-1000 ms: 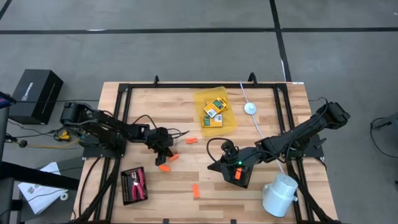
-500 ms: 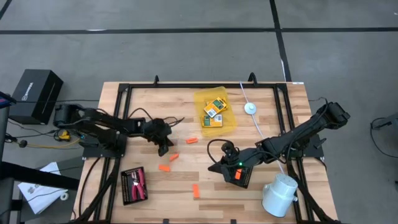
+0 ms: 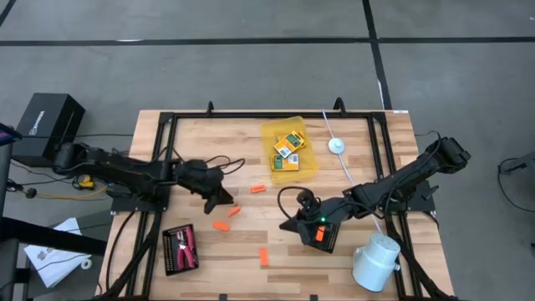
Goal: Pick & Place School Supplies
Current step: Put the orange eraser into the right black bin
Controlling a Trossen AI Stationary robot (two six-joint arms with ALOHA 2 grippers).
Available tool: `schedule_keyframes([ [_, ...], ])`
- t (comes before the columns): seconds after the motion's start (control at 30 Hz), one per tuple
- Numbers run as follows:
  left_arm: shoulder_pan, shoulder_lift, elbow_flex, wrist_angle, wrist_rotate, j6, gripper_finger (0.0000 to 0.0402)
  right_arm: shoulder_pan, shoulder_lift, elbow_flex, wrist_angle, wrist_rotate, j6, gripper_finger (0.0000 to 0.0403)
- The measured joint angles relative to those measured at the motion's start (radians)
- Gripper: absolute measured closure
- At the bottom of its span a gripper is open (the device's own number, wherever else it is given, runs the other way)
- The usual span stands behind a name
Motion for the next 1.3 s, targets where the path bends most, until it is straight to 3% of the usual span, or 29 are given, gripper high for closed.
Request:
schedule_keyframes([
  [0.27, -0.053, -0.01, 0.001, -0.013, -0.01, -0.001, 0.0233, -0.021, 0.0, 0.0, 0.096, 0.003, -0.043, 0.0403],
  [0.53, -0.053, -0.01, 0.002, -0.241, -0.08, -0.027, 0.023, -0.077, 0.0, 0.022, 0.122, 0.006, -0.105, 0.0403],
  [0.73, -0.053, -0.01, 0.011, -0.249, -0.096, -0.077, 0.0226, -0.109, 0.0, 0.028, 0.12, 0.0, -0.123, 0.0399],
  [1.03, -0.104, 0.009, 0.076, -0.288, -0.136, -0.089, 0.0184, -0.133, 0.0, 0.028, 0.119, 0.0, -0.128, 0.0334],
  [1.3, -0.173, 0.136, 0.162, -0.455, -0.212, -0.044, 0.0183, -0.151, 0.0, 0.028, 0.119, -0.002, -0.146, 0.0321],
])
